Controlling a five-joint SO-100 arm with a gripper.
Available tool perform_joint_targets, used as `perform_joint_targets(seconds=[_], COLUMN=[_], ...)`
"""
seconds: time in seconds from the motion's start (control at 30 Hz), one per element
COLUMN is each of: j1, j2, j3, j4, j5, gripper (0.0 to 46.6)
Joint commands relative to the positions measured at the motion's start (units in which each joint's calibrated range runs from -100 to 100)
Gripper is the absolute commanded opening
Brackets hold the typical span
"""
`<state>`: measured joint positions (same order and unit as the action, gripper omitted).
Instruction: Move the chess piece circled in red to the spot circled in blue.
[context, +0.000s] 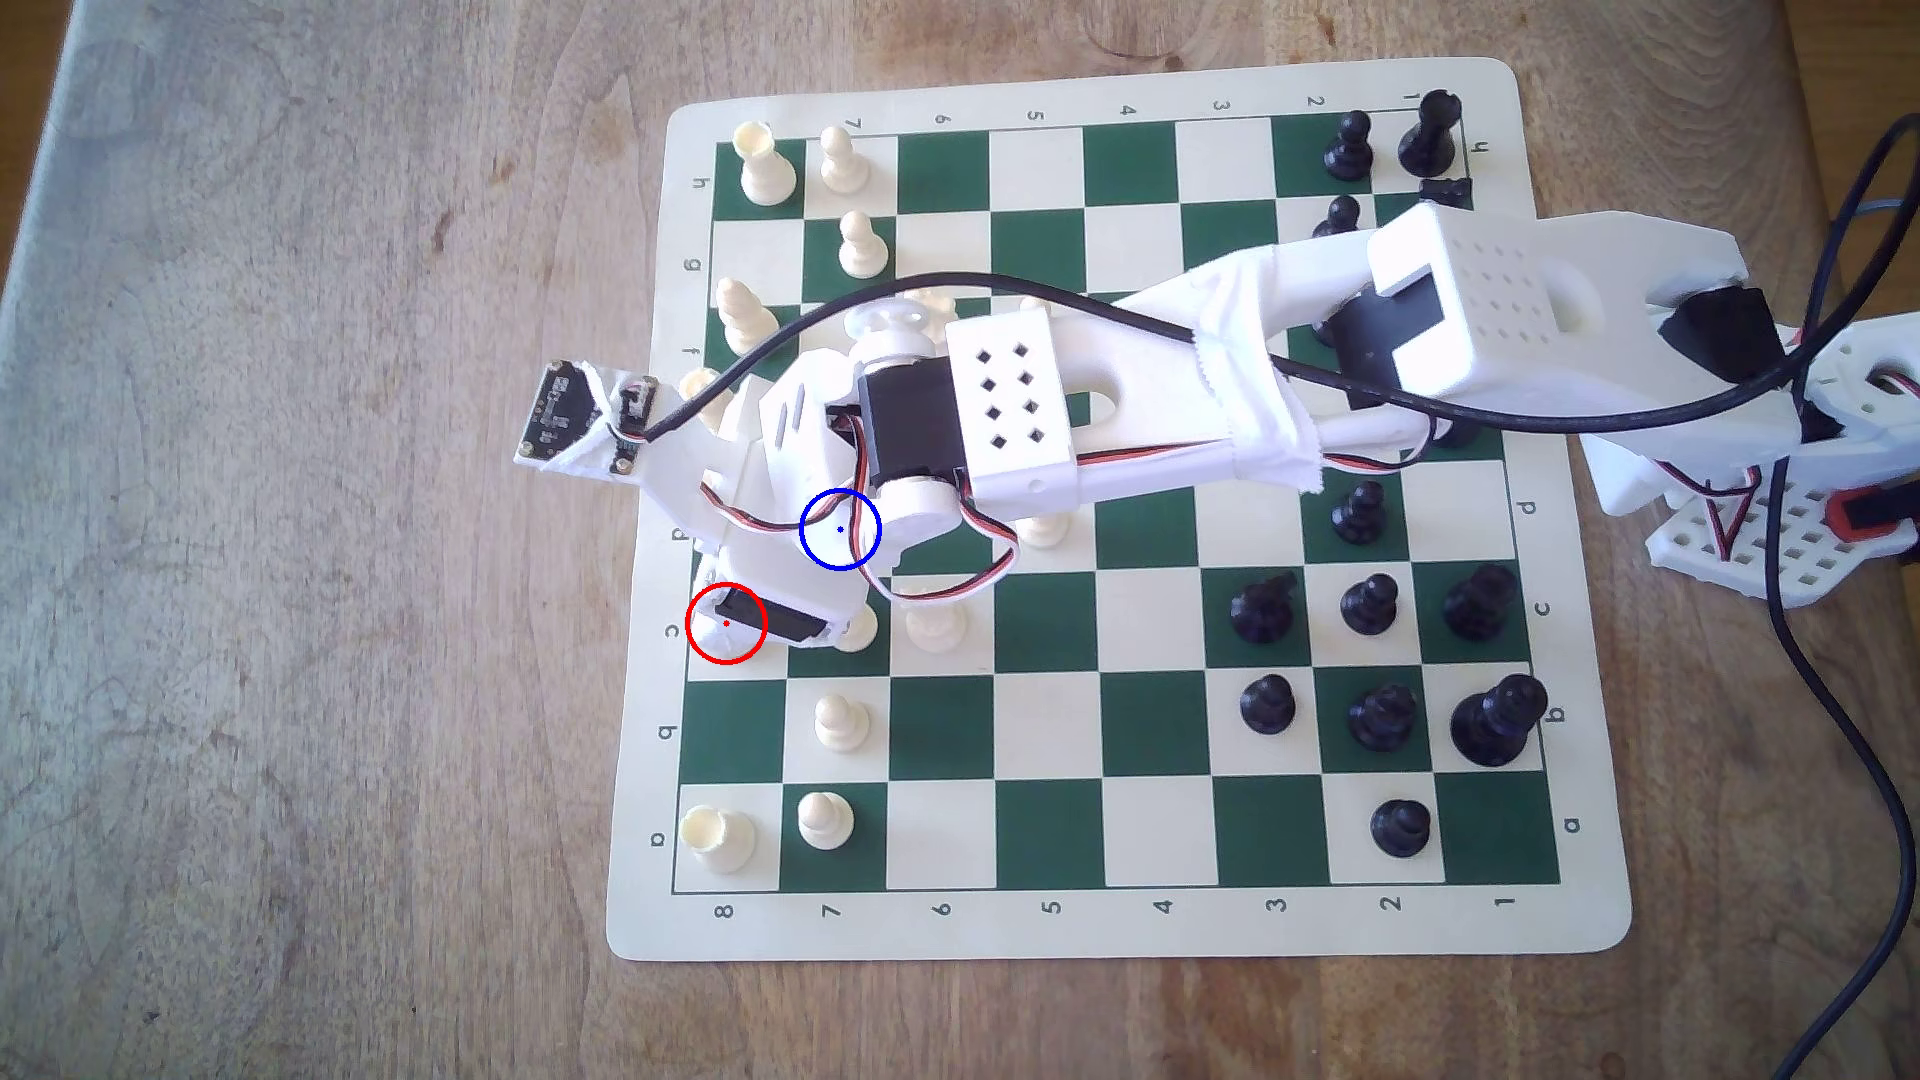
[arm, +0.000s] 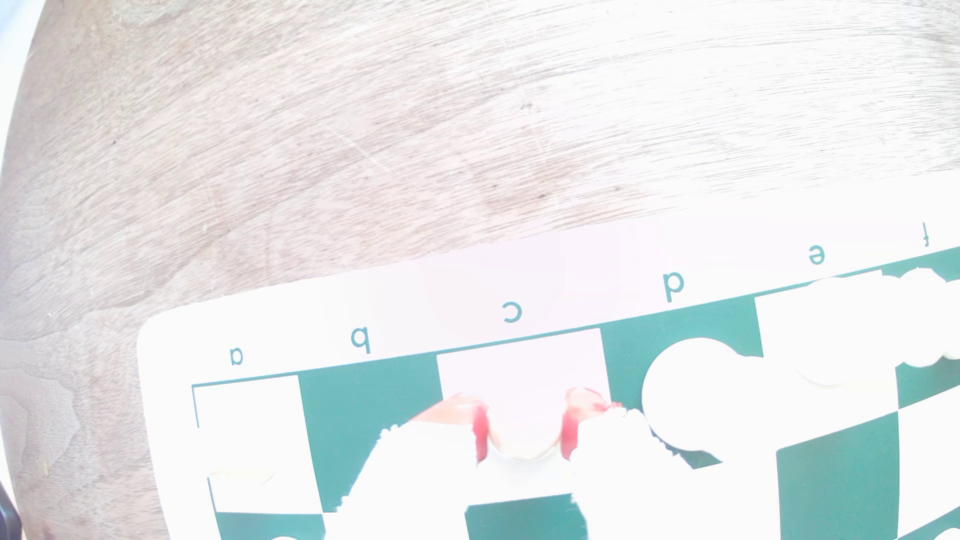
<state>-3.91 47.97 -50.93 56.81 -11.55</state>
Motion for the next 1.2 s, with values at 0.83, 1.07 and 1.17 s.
perform_joint_targets(seconds=[0.83, 1.07, 1.17], j1=[-0.9, -1.4, -1.4], j2=[-16.2, -30.4, -38.1], j3=[-6.3, 10.7, 25.4], j4=[7.4, 6.9, 1.3], j5=[-0.3, 0.0, 0.5], gripper=[0.8, 0.6, 1.6])
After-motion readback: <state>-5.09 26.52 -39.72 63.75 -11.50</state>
